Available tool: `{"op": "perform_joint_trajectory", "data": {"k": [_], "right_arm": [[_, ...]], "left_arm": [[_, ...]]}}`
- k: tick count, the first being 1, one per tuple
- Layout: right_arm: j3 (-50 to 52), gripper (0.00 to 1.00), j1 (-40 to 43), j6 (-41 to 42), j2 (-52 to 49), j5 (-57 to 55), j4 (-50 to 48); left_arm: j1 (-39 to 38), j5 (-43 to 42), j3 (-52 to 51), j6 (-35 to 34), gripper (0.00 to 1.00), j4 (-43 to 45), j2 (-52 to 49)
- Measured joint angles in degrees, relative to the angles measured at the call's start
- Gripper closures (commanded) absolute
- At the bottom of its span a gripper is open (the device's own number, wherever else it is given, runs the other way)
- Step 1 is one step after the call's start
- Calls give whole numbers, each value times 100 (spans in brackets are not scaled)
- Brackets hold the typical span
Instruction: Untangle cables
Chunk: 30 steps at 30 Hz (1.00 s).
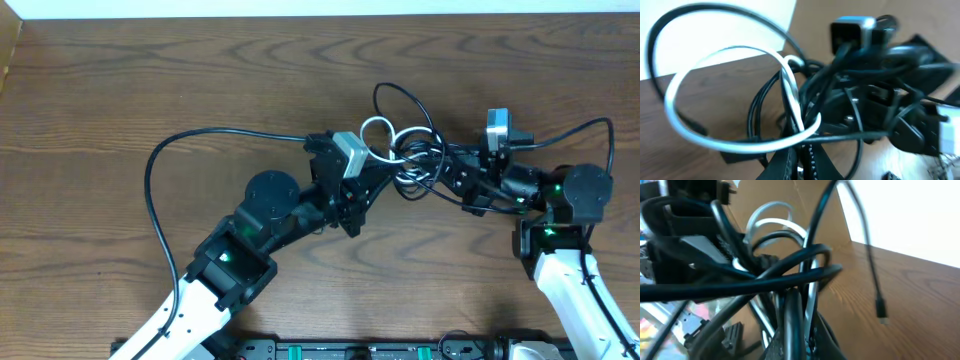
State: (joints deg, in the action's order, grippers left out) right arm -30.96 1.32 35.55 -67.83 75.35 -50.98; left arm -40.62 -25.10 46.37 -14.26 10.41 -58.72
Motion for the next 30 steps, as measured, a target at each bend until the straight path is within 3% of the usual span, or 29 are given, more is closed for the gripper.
{"op": "perform_joint_trajectory", "data": {"k": [16,30], "right_arm": [[0,99,42,-190,7,275,61],[0,99,155,-190,7,24,81]], "left_arm": [[-2,-98,0,798,92,-944,393],[-31,2494,9,1058,93,-1926,470]]}}
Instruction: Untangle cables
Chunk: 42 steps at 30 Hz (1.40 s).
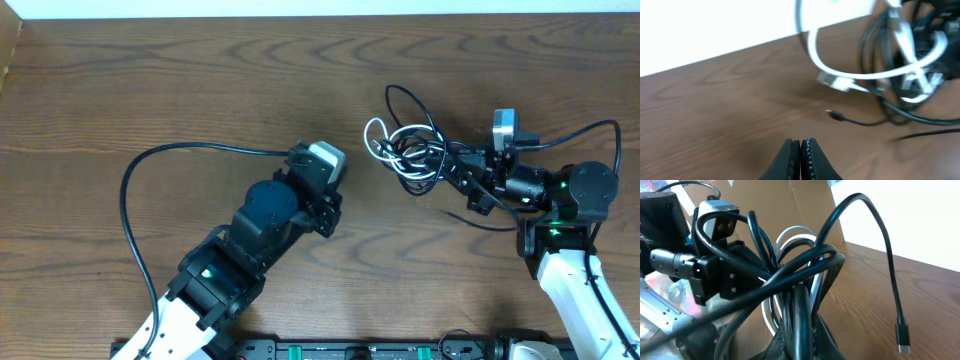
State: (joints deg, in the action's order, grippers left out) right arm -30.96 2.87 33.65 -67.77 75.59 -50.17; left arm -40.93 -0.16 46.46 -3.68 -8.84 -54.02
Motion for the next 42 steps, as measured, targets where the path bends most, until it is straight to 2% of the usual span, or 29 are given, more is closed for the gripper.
{"op": "perform_joint_trajectory", "data": {"k": [6,12,14,18,22,28,42], "right_arm": [[0,99,2,0,0,-52,0],[0,99,2,0,0,-59,0],[0,99,2,0,0,-59,0],[0,99,2,0,0,-59,0],[0,99,0,0,0,-63,0],[0,99,-9,0,0,-63,0],[0,99,-225,2,0,-61,-260]], "left_arm": [[0,479,0,76,93,-2,4],[0,205,0,79,91,0,4],[0,-35,0,83,79,0,4],[0,-682,0,101,64,48,4],[0,-1366,0,96,59,319,7],[0,-1897,0,74,58,706,0],[0,-2076,0,-380,58,1416,-754]]}}
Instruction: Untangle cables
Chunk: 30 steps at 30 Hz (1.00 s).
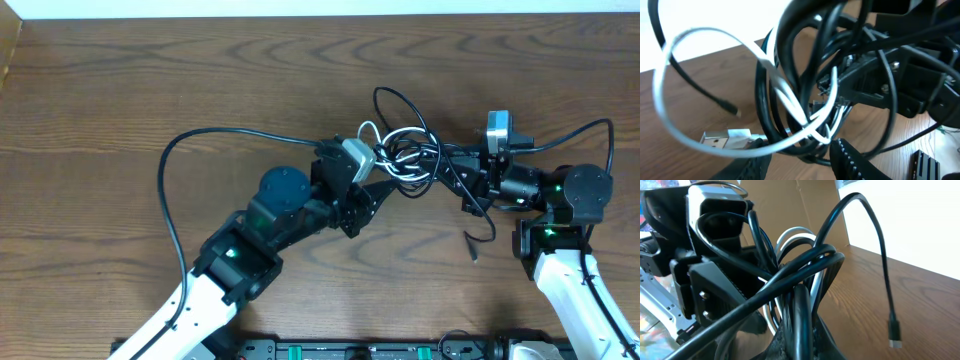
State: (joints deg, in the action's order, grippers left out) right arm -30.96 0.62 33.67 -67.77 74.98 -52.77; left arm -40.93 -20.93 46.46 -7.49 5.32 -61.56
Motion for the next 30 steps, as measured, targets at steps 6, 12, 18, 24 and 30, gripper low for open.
{"op": "perform_joint_trajectory", "data": {"k": [6,12,18,24,30], "right_arm": [[0,99,0,0,0,-7,2],[0,99,0,0,0,0,0],[0,99,0,0,0,2,0],[0,99,0,0,0,2,0],[0,99,0,0,0,2,-2]], "left_arm": [[0,24,0,-22,58,103,-114],[0,136,0,-35,38,188,-144],[0,195,0,-63,29,223,-149],[0,199,0,-85,28,299,-151],[0,199,0,-90,28,597,-155]]}}
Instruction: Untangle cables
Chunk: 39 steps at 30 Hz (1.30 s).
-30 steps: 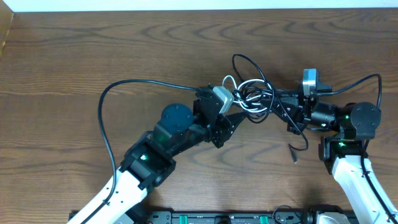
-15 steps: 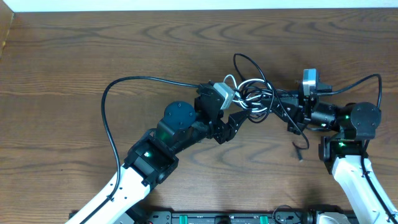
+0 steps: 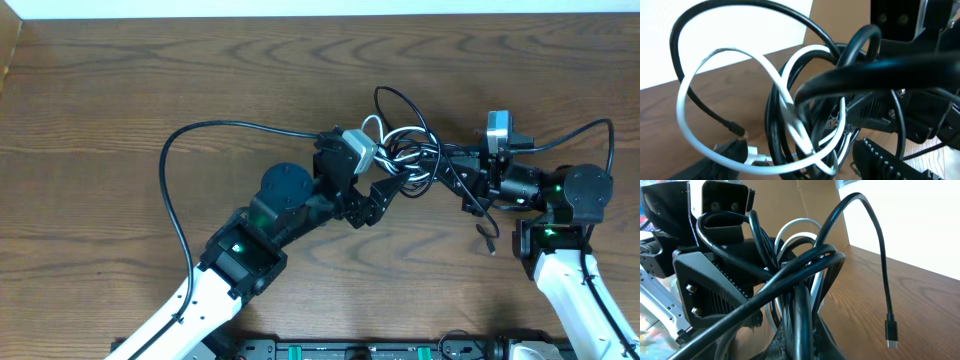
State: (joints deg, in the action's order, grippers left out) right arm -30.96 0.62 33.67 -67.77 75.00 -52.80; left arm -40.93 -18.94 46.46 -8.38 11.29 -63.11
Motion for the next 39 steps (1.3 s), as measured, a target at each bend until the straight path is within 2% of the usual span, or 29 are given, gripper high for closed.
{"op": "perform_joint_trajectory", "data": {"k": [3,4,9,12,14,26,29,30,31,34,39], "right_arm": [[0,99,0,0,0,0,0],[0,99,0,0,0,0,0],[0,99,-155,-2,0,0,-28],[0,99,-166,-7,-11,-35,-15],[0,99,-166,-24,-11,-59,-20],[0,99,-122,-420,-11,-61,11],[0,99,-120,-629,-11,-63,9],[0,99,-120,-673,-11,-66,9],[0,99,-120,-726,-11,-90,7],[0,99,-118,-824,-11,-142,9],[0,99,-118,-887,-11,-160,4]], "left_arm": [[0,0,0,0,30,76,-15],[0,-2,0,-2,33,76,-26],[0,-2,0,-68,70,96,-177],[-2,-7,0,-90,86,140,-221],[-11,-31,0,-120,92,166,-219],[0,-245,0,-256,91,177,-221],[39,-444,0,-256,83,175,-221],[44,-501,0,-260,75,170,-221],[48,-588,2,-247,71,166,-221],[42,-769,0,-289,66,160,-221],[42,-870,0,-323,66,151,-221]]}}
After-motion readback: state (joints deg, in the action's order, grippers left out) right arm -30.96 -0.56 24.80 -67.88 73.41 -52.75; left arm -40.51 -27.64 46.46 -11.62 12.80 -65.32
